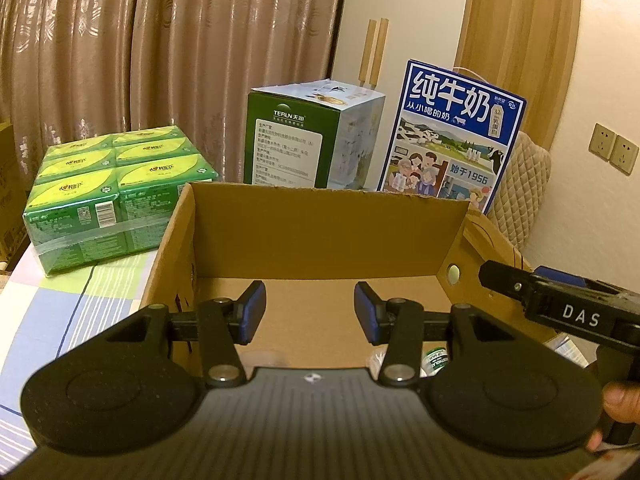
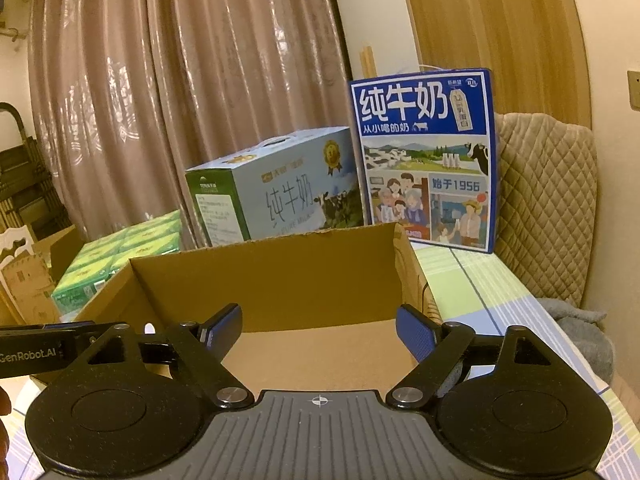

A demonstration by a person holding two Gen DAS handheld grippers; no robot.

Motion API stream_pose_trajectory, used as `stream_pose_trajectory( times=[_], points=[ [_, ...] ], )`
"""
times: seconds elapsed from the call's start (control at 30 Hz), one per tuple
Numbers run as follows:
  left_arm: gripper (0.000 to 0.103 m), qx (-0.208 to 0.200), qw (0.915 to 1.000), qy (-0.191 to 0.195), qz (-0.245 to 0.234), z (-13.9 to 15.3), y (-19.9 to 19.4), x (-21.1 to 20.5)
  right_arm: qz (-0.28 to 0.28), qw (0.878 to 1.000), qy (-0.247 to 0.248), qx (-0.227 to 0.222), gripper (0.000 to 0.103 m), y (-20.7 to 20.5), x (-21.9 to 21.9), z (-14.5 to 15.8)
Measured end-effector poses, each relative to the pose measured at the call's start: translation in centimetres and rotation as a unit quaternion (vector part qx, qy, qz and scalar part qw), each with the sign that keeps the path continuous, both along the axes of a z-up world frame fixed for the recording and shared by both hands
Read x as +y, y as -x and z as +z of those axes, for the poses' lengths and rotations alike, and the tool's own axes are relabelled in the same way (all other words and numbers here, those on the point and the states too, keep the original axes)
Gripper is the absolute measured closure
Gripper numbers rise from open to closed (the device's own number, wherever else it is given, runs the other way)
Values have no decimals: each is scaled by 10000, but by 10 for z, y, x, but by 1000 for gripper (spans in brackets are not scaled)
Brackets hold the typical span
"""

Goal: Organize rigid objects
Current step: 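Move both open tools back toward the remaining items on the table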

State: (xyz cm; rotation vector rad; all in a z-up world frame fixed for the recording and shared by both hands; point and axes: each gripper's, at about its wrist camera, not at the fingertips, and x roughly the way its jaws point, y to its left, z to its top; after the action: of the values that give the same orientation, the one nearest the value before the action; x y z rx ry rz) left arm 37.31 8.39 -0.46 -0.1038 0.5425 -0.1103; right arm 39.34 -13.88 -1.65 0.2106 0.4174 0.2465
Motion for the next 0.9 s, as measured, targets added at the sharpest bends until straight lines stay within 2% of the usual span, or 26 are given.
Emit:
stream_pose_trajectory(
  times=[0.3, 0.63, 0.9],
  points=[
    [60, -65, 10000, 8, 48, 7, 10, 2, -4, 9997, -21, -249, 22, 14, 0, 10],
    [57, -346, 9991, -39, 245, 23, 44, 7, -37, 9976, -65, -683, 22, 60, -12, 22],
    [34, -460, 9969, -120, 628, 21, 107, 19, -83, 9981, -69, -610, 22, 106, -30, 21]
  ],
)
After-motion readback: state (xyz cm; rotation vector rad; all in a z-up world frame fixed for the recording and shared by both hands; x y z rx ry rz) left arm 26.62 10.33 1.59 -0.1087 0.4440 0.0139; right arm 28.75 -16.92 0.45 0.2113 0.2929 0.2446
